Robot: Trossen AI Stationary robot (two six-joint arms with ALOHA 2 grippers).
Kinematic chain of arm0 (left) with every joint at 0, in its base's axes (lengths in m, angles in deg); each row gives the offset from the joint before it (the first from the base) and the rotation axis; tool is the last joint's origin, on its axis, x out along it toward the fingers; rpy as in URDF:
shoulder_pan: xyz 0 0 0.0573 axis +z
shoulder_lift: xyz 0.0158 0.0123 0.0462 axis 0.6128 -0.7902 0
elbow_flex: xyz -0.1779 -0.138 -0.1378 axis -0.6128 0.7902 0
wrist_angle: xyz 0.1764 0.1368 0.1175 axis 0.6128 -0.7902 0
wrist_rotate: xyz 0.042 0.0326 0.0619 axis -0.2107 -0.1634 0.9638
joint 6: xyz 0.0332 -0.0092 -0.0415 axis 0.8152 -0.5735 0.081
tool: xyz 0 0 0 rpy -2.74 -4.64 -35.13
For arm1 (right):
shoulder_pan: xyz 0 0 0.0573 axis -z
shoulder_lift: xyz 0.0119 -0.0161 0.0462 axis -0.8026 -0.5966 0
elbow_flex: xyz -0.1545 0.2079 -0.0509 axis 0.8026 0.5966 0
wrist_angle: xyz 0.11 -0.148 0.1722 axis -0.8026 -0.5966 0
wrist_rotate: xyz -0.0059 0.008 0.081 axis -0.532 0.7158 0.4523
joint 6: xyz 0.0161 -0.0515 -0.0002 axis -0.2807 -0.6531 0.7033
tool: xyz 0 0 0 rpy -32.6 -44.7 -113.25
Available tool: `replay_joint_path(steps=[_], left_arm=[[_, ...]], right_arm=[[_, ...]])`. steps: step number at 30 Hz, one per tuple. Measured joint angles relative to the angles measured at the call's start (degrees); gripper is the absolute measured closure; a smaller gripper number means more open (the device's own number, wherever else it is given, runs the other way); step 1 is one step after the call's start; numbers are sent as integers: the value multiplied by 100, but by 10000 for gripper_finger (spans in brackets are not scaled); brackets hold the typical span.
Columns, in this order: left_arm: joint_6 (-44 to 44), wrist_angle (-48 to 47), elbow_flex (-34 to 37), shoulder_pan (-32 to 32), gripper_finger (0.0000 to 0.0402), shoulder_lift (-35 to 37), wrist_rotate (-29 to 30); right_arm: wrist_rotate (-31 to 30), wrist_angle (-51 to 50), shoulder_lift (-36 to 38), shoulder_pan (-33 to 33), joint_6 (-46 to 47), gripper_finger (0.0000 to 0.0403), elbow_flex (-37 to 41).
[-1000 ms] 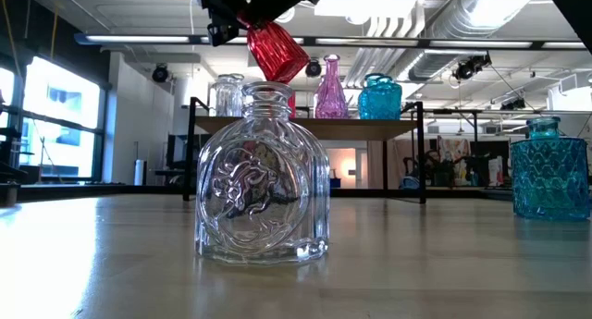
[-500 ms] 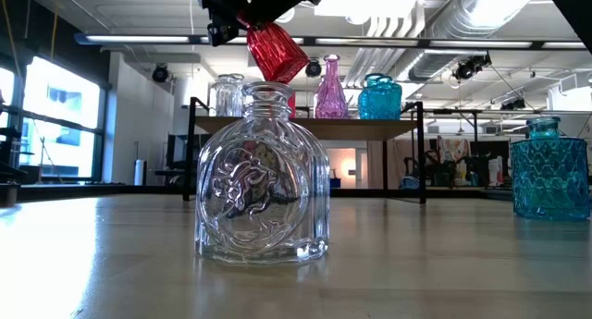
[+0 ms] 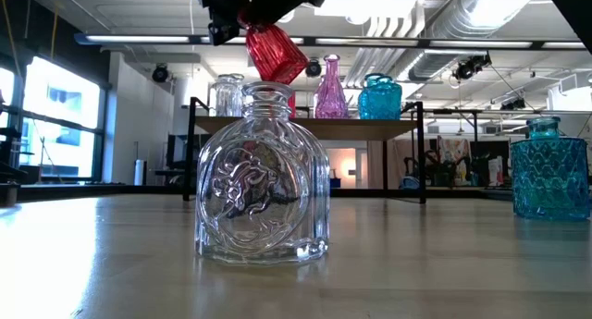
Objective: Sort vases onto shelf
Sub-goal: Put the left red vase on the shelf aligned with the other red vase
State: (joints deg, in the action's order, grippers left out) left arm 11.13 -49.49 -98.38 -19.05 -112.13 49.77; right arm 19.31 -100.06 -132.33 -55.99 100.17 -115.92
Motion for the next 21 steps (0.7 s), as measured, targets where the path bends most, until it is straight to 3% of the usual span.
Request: replay_joint_path(steps=[8, 21], left_arm=[[-307, -41, -4, 93, 304, 2, -268], [-353, -295, -12, 587, 302, 652, -282]], right_arm=[[4, -112, -7, -2, 110, 336, 0], [-262, -578, 237, 34, 213, 336, -85]])
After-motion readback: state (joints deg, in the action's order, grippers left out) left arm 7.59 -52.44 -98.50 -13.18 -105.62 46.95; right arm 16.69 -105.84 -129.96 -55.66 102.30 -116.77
